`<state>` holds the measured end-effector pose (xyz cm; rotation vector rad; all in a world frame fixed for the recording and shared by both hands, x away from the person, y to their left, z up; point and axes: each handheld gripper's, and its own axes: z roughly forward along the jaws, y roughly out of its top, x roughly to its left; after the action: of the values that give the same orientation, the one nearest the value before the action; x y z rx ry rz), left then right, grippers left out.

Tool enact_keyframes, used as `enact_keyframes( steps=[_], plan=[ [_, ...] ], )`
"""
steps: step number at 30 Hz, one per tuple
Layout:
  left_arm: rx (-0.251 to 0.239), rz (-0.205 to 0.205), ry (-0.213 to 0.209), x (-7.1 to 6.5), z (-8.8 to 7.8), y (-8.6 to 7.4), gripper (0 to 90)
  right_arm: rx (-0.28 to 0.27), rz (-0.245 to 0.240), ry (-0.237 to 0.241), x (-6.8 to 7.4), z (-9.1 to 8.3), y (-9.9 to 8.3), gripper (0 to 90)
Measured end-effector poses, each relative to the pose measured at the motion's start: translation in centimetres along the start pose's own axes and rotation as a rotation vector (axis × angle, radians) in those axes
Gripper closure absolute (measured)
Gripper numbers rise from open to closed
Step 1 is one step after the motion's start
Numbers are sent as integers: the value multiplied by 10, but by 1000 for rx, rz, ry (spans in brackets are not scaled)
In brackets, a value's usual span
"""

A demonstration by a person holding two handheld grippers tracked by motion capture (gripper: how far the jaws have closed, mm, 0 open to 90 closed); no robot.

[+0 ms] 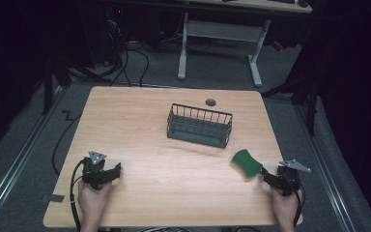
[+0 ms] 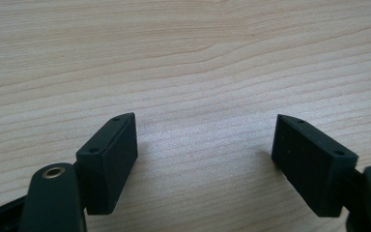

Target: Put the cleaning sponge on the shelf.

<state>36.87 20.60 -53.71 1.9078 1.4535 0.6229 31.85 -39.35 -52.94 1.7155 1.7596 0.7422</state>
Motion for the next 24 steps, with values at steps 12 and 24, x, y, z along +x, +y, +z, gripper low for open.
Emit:
enact_keyframes(
  steps=[12,24],
  plan=[
    [0,2,-6,0,0,0,249,0,-2,1,1,0,0,332],
    [-8,3,-3,2,-2,-1,307,-2,-10,17,0,0,0,369]
  ],
)
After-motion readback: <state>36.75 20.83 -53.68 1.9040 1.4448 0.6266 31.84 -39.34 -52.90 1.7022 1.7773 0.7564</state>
